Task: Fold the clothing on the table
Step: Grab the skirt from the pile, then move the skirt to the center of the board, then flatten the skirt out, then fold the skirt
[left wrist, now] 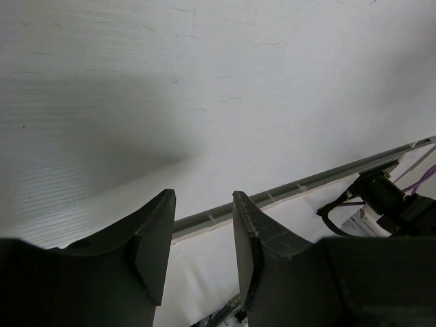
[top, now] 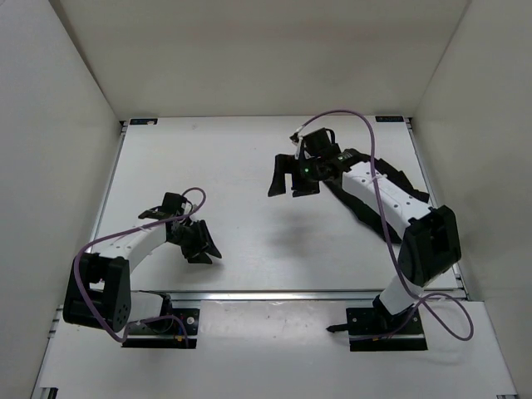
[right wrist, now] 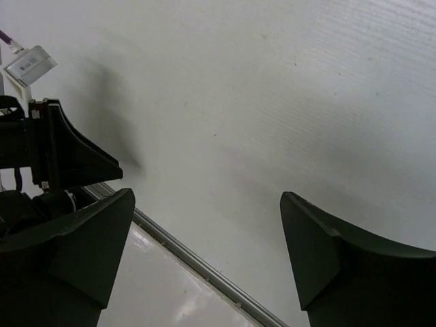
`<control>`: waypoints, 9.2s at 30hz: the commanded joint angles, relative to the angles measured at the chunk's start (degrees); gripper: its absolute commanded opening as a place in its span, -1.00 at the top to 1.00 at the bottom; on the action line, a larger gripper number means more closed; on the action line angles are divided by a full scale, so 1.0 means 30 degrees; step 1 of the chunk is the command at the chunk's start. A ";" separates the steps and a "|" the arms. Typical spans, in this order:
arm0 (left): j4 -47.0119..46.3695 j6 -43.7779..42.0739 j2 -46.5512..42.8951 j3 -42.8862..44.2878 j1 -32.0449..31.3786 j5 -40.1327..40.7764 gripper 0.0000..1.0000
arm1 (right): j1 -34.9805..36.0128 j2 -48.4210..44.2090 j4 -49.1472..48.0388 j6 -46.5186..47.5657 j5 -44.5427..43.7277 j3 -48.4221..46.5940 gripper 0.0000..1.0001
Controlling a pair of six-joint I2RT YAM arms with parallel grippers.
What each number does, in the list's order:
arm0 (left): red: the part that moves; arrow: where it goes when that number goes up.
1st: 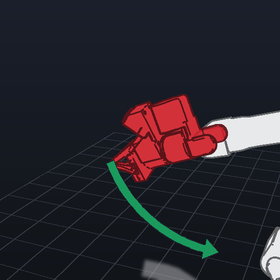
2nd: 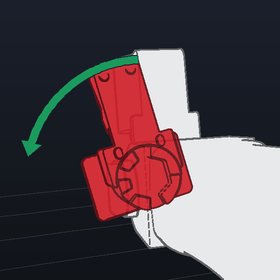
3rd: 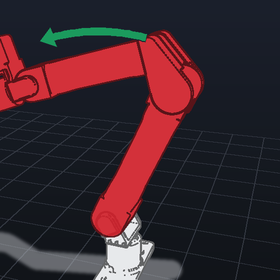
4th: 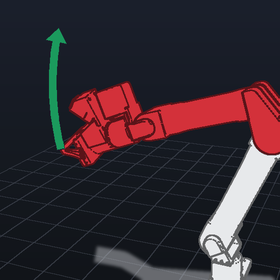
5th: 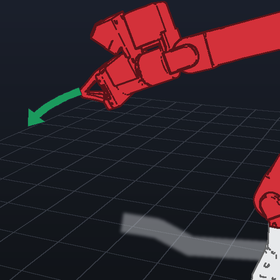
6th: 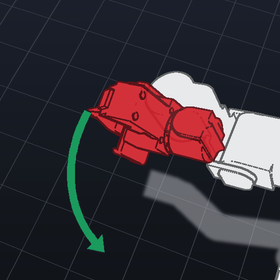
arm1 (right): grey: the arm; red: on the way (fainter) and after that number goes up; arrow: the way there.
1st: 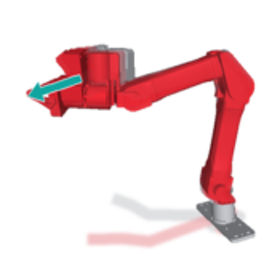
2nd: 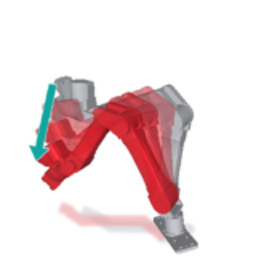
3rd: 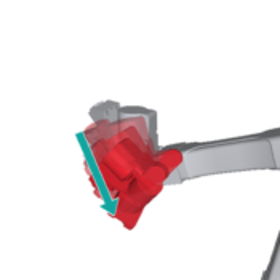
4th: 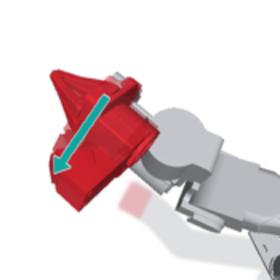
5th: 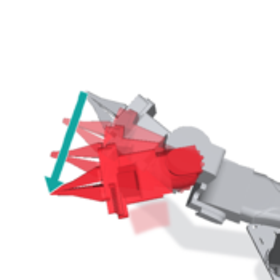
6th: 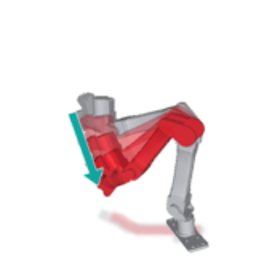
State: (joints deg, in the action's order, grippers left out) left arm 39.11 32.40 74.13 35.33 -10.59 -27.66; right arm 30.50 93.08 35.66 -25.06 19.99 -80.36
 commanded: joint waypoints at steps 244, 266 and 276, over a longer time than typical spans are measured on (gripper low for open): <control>-1.5065 0.9891 0.8107 0.7181 0.4052 -0.4937 -0.23 | -1.1074 0.1115 -0.1188 -0.1195 0.1011 0.2344 -0.18; -0.8231 0.5399 0.8514 0.4925 0.1391 0.3977 1.00 | -1.0776 0.1755 -0.9719 -0.6416 0.3615 1.0731 1.00; -0.9456 0.6804 0.6932 0.3694 -0.4027 0.3652 1.00 | -1.4680 0.1465 0.0733 0.1405 -0.0183 0.4355 1.00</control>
State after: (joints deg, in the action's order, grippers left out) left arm 12.88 50.54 97.89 48.88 -18.96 -17.28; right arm -13.67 98.30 28.77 -29.56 25.63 -59.51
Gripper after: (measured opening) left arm 0.018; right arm 0.015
